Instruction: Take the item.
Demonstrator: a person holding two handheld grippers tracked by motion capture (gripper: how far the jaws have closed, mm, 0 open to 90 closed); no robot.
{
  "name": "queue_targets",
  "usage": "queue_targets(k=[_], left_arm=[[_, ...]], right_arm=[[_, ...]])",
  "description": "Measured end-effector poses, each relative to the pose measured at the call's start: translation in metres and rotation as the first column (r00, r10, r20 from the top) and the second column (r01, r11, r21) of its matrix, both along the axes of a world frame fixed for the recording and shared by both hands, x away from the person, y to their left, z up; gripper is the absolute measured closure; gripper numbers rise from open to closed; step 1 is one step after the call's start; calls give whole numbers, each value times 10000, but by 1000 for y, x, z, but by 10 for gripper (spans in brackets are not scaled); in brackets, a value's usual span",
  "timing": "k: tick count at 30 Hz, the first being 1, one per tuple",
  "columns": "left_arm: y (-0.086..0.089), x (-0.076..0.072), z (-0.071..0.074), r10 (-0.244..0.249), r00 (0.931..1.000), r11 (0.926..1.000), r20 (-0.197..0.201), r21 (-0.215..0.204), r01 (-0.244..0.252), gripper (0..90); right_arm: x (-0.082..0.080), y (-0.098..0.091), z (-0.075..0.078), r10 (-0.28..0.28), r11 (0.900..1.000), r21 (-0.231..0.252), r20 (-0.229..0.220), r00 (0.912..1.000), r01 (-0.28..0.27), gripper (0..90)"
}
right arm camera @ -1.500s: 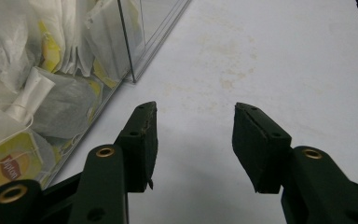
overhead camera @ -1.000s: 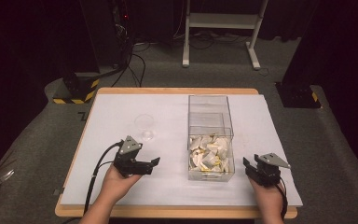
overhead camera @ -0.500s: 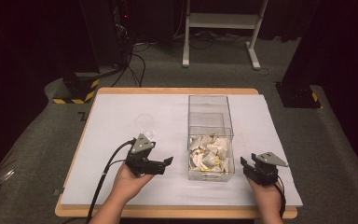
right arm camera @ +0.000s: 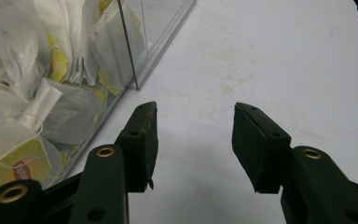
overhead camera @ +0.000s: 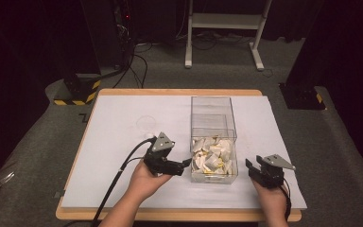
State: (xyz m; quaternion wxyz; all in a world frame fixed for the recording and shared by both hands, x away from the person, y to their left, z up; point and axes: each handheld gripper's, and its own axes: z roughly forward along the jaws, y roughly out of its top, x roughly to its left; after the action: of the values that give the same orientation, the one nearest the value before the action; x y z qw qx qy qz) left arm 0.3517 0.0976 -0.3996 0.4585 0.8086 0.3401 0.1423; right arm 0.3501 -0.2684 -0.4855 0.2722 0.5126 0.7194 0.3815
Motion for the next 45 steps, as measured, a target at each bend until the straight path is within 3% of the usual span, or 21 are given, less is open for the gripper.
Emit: queue_targets(k=[17, 21, 35, 39, 45], left_arm=[[-50, 8, -6, -888, 9959, 9960, -175, 27, 888, 147], [-57, 9, -7, -905, 9957, 9959, -209, -105, 903, 147], [-73, 17, -12, -1464, 9877, 9891, -543, 79, 1471, 164], [-76, 19, -13, -1352, 9898, 9903, -450, 264, 1365, 211], [-82, 26, -14, -1340, 9887, 9891, -668, 530, 1376, 392]], right_arm=[[-1, -2, 1, -59, 9999, 99, 42, 10000, 58, 509], [-1, -3, 0, -11, 10000, 89, 38, 10000, 11, 509], [-2, -3, 1, -33, 9999, 146, 13, 10000, 33, 510], [-2, -3, 1, -27, 9999, 166, 49, 10000, 27, 510], [-2, -5, 2, -42, 9995, 318, 32, 10000, 41, 509]])
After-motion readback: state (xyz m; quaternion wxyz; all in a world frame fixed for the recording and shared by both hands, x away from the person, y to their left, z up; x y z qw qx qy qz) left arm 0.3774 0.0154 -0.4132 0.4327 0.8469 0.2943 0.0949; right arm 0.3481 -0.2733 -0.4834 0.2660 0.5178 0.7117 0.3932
